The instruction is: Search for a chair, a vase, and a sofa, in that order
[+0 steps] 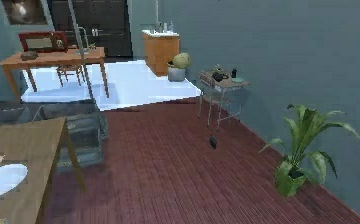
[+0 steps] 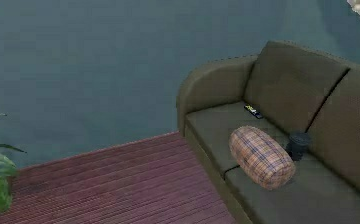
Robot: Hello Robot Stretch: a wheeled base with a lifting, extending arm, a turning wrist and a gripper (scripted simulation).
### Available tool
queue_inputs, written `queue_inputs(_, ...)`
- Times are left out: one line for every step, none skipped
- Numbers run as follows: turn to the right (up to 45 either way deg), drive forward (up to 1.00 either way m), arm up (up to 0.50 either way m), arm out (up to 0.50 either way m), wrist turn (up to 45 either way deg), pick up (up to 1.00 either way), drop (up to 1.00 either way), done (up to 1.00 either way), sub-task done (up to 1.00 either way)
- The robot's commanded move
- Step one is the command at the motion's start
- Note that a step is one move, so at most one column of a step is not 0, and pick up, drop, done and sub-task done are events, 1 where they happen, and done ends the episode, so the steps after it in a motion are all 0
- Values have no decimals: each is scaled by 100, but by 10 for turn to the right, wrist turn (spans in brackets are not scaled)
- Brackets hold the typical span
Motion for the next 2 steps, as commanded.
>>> queue_inputs(0, 100, 0, 0, 0, 0, 0, 0, 0)
queue_inputs(-30, 0, 0, 0, 0, 0, 0, 0, 0)
